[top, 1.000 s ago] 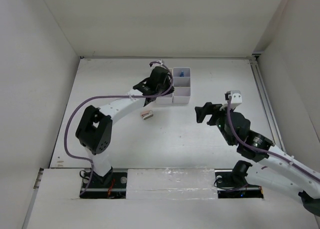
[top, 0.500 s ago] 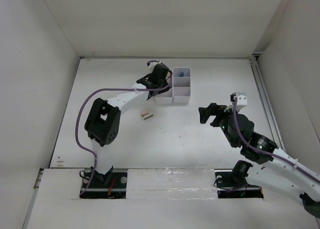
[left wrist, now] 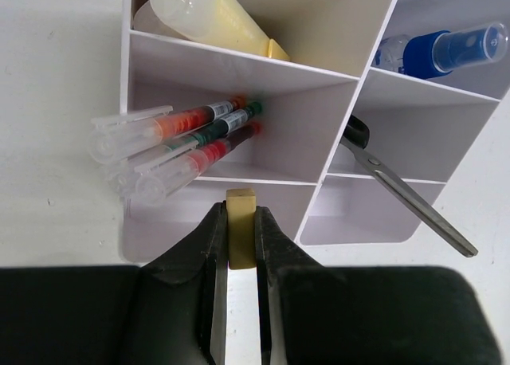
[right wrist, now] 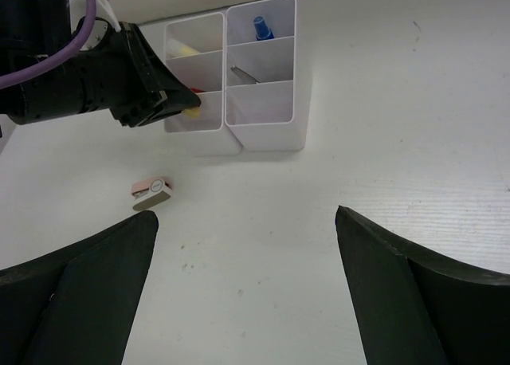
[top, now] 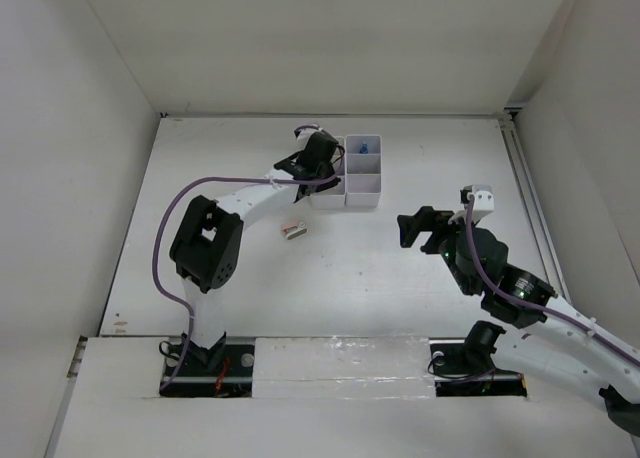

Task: Sort the stationery into containers
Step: Place the stationery in the storage box.

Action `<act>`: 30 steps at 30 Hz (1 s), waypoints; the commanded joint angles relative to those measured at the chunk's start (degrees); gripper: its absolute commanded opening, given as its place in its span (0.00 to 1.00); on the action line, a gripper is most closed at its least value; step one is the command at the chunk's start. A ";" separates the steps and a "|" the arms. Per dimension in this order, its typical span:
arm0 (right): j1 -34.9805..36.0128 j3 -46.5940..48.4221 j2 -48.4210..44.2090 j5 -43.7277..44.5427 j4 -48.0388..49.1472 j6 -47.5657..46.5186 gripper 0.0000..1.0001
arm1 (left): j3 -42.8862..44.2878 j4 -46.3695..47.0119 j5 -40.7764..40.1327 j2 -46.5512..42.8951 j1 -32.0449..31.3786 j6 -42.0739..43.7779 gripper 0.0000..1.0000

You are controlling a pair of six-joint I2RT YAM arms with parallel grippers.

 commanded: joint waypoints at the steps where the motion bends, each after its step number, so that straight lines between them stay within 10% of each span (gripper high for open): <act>1: 0.46 0.94 -0.52 1.40 0.71 0.39 0.99 | -0.84 0.81 -0.03 -1.08 -0.11 -0.93 0.00; 30: 0.46 0.41 -1.04 -1.23 1.24 -0.13 0.99 | -0.22 1.34 2.35 -3.00 -0.63 -0.93 0.28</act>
